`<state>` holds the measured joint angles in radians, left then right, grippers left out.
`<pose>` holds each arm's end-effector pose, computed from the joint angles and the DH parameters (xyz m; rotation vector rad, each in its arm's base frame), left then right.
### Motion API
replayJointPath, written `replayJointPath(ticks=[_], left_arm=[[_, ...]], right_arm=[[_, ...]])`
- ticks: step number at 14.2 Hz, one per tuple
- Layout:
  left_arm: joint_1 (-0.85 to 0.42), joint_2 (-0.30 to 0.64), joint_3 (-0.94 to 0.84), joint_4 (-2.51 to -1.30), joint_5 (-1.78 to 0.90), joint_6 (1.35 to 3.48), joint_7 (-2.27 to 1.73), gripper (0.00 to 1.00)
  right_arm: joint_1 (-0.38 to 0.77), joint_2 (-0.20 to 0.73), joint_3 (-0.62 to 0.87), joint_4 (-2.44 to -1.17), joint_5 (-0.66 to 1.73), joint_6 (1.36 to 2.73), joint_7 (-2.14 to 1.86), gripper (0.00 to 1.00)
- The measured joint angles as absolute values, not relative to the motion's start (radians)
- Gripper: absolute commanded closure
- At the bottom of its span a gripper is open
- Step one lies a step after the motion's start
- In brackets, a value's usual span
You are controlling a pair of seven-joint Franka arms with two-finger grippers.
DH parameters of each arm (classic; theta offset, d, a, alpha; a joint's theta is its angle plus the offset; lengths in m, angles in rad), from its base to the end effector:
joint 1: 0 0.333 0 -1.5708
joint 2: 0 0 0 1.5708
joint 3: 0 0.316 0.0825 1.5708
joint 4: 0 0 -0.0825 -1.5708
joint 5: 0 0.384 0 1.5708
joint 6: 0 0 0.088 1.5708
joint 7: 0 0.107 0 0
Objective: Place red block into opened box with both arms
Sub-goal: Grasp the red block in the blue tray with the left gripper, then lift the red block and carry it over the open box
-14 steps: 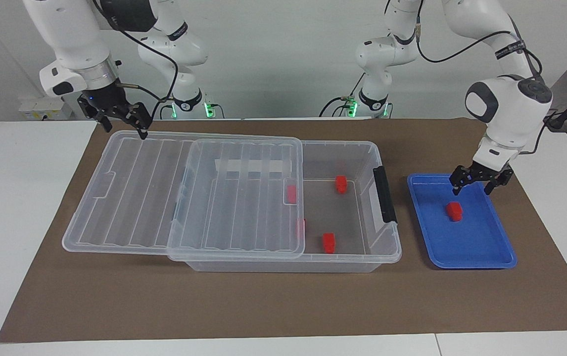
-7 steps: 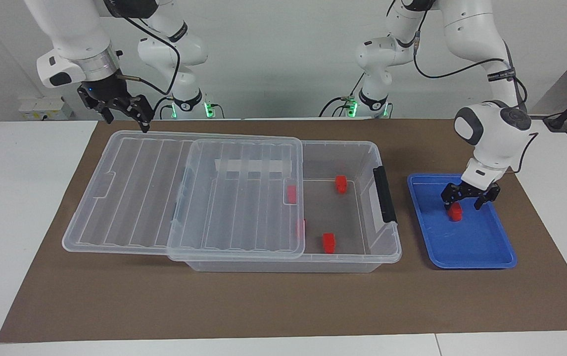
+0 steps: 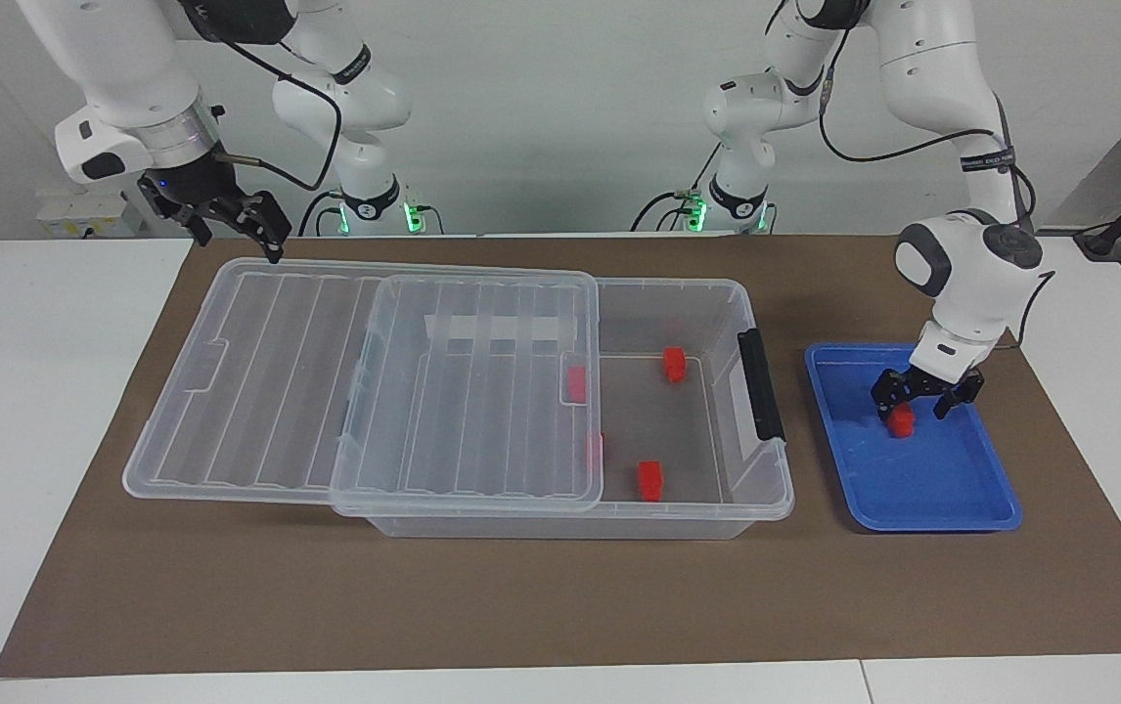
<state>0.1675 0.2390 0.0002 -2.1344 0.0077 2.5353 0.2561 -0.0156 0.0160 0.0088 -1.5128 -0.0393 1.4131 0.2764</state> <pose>0.5770 0.0976 0.3102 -3.0897 0.1459 -0.2437 0.5428 -0.0084 0.6298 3.0511 -0.4410 -0.1688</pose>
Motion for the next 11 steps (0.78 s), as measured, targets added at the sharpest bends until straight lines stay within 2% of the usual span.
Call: replayJointPath(ticks=[2, 3, 8, 11], left_arm=[[0.172, 0.239, 0.000, -2.142, 0.008, 2.536, 0.256, 0.88], [0.174, 0.239, 0.000, -2.143, 0.008, 2.536, 0.256, 0.98], [0.175, 0.231, -0.008, -2.104, 0.000, 2.455, 0.233, 1.00], [0.156, 0.200, -0.026, -1.931, -0.031, 2.172, 0.108, 1.00]], right_arm=[[-0.019, 0.015, 0.009, -1.518, -0.039, 1.413, 0.271, 0.00], [-0.019, 0.015, 0.009, -1.518, -0.039, 1.413, 0.271, 0.00], [-0.019, 0.013, 0.010, -1.518, -0.039, 1.413, 0.271, 0.00], [-0.019, 0.013, 0.011, -1.519, -0.038, 1.453, 0.271, 0.00]])
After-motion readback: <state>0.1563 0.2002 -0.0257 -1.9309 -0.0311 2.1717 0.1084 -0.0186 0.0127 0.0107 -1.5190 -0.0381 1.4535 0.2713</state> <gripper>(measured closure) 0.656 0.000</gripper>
